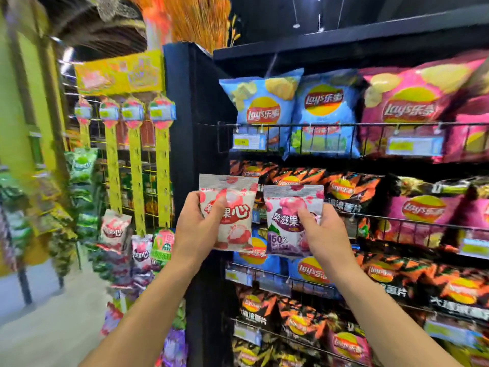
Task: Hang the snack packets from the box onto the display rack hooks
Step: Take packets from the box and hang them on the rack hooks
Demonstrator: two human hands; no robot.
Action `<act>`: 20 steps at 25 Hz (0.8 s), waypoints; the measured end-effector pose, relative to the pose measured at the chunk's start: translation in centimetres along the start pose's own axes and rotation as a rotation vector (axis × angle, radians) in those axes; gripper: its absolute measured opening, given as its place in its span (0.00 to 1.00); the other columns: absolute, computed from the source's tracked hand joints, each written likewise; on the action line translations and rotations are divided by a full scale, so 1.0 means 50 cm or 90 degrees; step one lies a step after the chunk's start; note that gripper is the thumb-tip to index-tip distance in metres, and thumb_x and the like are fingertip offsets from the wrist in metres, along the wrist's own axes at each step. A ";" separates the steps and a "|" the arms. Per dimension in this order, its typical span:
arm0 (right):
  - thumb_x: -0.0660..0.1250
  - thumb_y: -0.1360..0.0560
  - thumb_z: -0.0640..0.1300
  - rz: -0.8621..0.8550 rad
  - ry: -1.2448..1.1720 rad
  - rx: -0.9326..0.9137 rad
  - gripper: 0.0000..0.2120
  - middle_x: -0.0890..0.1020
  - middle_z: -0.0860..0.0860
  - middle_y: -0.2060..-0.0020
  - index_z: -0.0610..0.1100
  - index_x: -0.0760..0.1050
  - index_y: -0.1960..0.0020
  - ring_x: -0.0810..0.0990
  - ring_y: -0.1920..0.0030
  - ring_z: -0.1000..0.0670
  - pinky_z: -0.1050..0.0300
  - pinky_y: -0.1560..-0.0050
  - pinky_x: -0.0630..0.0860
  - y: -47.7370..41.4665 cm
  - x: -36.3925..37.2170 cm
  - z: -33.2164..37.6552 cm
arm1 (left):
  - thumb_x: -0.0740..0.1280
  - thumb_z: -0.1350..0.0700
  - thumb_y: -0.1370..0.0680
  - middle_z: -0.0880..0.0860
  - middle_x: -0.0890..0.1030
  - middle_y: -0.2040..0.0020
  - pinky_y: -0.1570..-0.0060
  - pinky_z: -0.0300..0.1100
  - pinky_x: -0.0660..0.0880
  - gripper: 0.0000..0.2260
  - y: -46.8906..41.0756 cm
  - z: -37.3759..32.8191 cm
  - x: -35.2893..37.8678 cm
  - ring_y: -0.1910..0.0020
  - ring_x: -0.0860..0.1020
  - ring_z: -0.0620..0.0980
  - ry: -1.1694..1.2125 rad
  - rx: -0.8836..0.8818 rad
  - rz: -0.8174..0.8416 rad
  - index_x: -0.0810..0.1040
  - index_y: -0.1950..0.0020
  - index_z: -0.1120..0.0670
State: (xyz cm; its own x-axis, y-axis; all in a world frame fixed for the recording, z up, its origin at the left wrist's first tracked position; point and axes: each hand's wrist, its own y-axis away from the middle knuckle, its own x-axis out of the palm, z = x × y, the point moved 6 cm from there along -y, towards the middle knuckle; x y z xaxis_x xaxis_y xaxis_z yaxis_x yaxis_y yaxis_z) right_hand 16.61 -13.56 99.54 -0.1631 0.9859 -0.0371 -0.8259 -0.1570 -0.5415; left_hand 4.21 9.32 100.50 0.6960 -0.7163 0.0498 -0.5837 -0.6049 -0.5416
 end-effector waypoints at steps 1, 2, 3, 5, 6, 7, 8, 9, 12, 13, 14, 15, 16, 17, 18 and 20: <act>0.67 0.20 0.54 0.015 -0.014 0.003 0.10 0.84 0.53 0.50 0.49 0.76 0.44 0.83 0.48 0.52 0.46 0.47 0.80 0.000 0.011 0.006 | 0.70 0.48 0.18 0.52 0.87 0.49 0.56 0.52 0.86 0.09 0.004 -0.010 -0.011 0.53 0.88 0.49 0.000 -0.007 -0.005 0.76 0.44 0.51; 0.67 0.20 0.53 0.031 -0.026 0.003 0.09 0.84 0.53 0.51 0.48 0.76 0.44 0.83 0.49 0.52 0.47 0.47 0.80 0.000 0.022 0.012 | 0.70 0.48 0.18 0.52 0.87 0.49 0.55 0.55 0.86 0.10 0.006 -0.017 -0.024 0.53 0.88 0.50 -0.006 -0.009 -0.015 0.76 0.43 0.51; 0.67 0.20 0.52 0.043 -0.034 0.002 0.09 0.84 0.53 0.51 0.48 0.76 0.44 0.83 0.49 0.53 0.48 0.47 0.80 0.001 0.035 0.016 | 0.70 0.47 0.18 0.52 0.87 0.48 0.54 0.57 0.86 0.10 0.010 -0.024 -0.038 0.53 0.88 0.50 -0.018 -0.011 -0.028 0.76 0.43 0.51; 0.67 0.20 0.52 0.067 -0.044 0.004 0.09 0.84 0.52 0.51 0.49 0.76 0.45 0.83 0.50 0.52 0.47 0.47 0.80 0.004 0.063 0.017 | 0.70 0.47 0.18 0.52 0.87 0.49 0.53 0.58 0.86 0.10 0.022 -0.034 -0.069 0.53 0.88 0.51 -0.040 -0.011 -0.051 0.76 0.43 0.50; 0.67 0.20 0.52 0.078 -0.049 0.007 0.09 0.84 0.52 0.51 0.48 0.76 0.45 0.83 0.49 0.51 0.47 0.47 0.80 0.006 0.078 0.016 | 0.70 0.47 0.18 0.52 0.88 0.49 0.53 0.58 0.86 0.09 0.029 -0.037 -0.085 0.53 0.88 0.51 -0.046 -0.013 -0.060 0.76 0.43 0.50; 0.67 0.20 0.52 0.091 -0.053 0.009 0.09 0.84 0.52 0.51 0.48 0.76 0.45 0.83 0.49 0.51 0.48 0.47 0.80 0.010 0.095 0.017 | 0.70 0.47 0.18 0.52 0.88 0.50 0.54 0.57 0.86 0.09 0.039 -0.041 -0.102 0.53 0.88 0.51 -0.053 -0.016 -0.071 0.76 0.43 0.50; 0.66 0.20 0.53 0.105 -0.056 0.006 0.09 0.83 0.52 0.51 0.48 0.76 0.45 0.82 0.49 0.51 0.48 0.47 0.79 0.015 0.113 0.020 | 0.69 0.48 0.18 0.52 0.88 0.50 0.55 0.55 0.86 0.08 0.047 -0.044 -0.122 0.54 0.88 0.51 -0.061 -0.018 -0.085 0.76 0.44 0.50; 0.66 0.20 0.53 0.121 -0.056 0.004 0.10 0.83 0.52 0.51 0.48 0.76 0.45 0.82 0.49 0.51 0.47 0.46 0.79 0.021 0.134 0.021 | 0.69 0.48 0.17 0.53 0.88 0.51 0.57 0.53 0.86 0.07 0.056 -0.048 -0.143 0.55 0.88 0.51 -0.067 -0.021 -0.100 0.76 0.44 0.50; 0.65 0.20 0.54 0.165 -0.061 0.000 0.09 0.82 0.52 0.52 0.48 0.76 0.46 0.80 0.50 0.51 0.45 0.45 0.78 0.041 0.206 0.029 | 0.69 0.48 0.17 0.52 0.87 0.51 0.57 0.53 0.86 0.06 0.077 -0.056 -0.221 0.55 0.88 0.49 -0.104 -0.023 -0.155 0.76 0.45 0.49; 0.65 0.19 0.54 0.181 -0.071 0.000 0.09 0.82 0.52 0.52 0.49 0.76 0.46 0.80 0.50 0.51 0.45 0.45 0.78 0.048 0.234 0.033 | 0.69 0.48 0.17 0.52 0.87 0.52 0.58 0.54 0.86 0.06 0.083 -0.056 -0.250 0.56 0.88 0.49 -0.115 -0.027 -0.171 0.76 0.46 0.49; 0.65 0.19 0.54 0.192 -0.086 0.005 0.09 0.83 0.52 0.51 0.49 0.76 0.46 0.81 0.49 0.51 0.46 0.45 0.78 0.054 0.259 0.036 | 0.69 0.48 0.17 0.52 0.87 0.52 0.59 0.54 0.85 0.06 0.087 -0.055 -0.276 0.56 0.88 0.49 -0.122 -0.031 -0.184 0.76 0.46 0.49; 0.65 0.19 0.54 0.204 -0.094 0.010 0.09 0.83 0.52 0.51 0.49 0.76 0.46 0.81 0.49 0.52 0.47 0.47 0.78 0.060 0.284 0.040 | 0.69 0.48 0.17 0.52 0.87 0.52 0.61 0.53 0.85 0.06 0.090 -0.052 -0.301 0.57 0.88 0.49 -0.128 -0.034 -0.195 0.76 0.46 0.49; 0.66 0.19 0.54 0.214 -0.097 0.010 0.09 0.83 0.52 0.52 0.48 0.76 0.46 0.82 0.50 0.52 0.49 0.50 0.78 0.068 0.313 0.045 | 0.69 0.48 0.17 0.52 0.87 0.52 0.61 0.52 0.85 0.07 0.093 -0.047 -0.334 0.57 0.88 0.49 -0.137 -0.035 -0.212 0.76 0.46 0.49; 0.65 0.19 0.54 0.224 -0.094 0.011 0.10 0.83 0.51 0.53 0.47 0.75 0.47 0.81 0.52 0.51 0.51 0.54 0.78 0.078 0.341 0.052 | 0.69 0.48 0.17 0.52 0.87 0.52 0.61 0.52 0.86 0.07 0.095 -0.043 -0.365 0.56 0.88 0.49 -0.143 -0.037 -0.227 0.76 0.46 0.50; 0.65 0.19 0.54 0.231 -0.092 0.014 0.11 0.82 0.51 0.53 0.46 0.75 0.47 0.81 0.53 0.52 0.53 0.57 0.77 0.089 0.369 0.057 | 0.69 0.47 0.18 0.52 0.86 0.51 0.59 0.53 0.86 0.07 0.094 -0.037 -0.398 0.55 0.88 0.49 -0.147 -0.038 -0.239 0.76 0.46 0.49; 0.66 0.20 0.54 0.239 -0.098 0.021 0.10 0.82 0.50 0.53 0.47 0.75 0.47 0.82 0.53 0.53 0.52 0.56 0.79 0.110 0.427 0.064 | 0.69 0.47 0.18 0.52 0.86 0.50 0.59 0.52 0.86 0.07 0.092 -0.022 -0.464 0.54 0.87 0.48 -0.137 -0.043 -0.259 0.76 0.45 0.49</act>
State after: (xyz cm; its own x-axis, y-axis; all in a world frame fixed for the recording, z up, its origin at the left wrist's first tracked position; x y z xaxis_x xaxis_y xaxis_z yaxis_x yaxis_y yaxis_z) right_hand 6.85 6.43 98.45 -0.5338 0.8396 -0.1003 -0.7097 -0.5094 -0.4867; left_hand -15.07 22.78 97.77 0.9406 -0.3326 0.0681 -0.2667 -0.8480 -0.4580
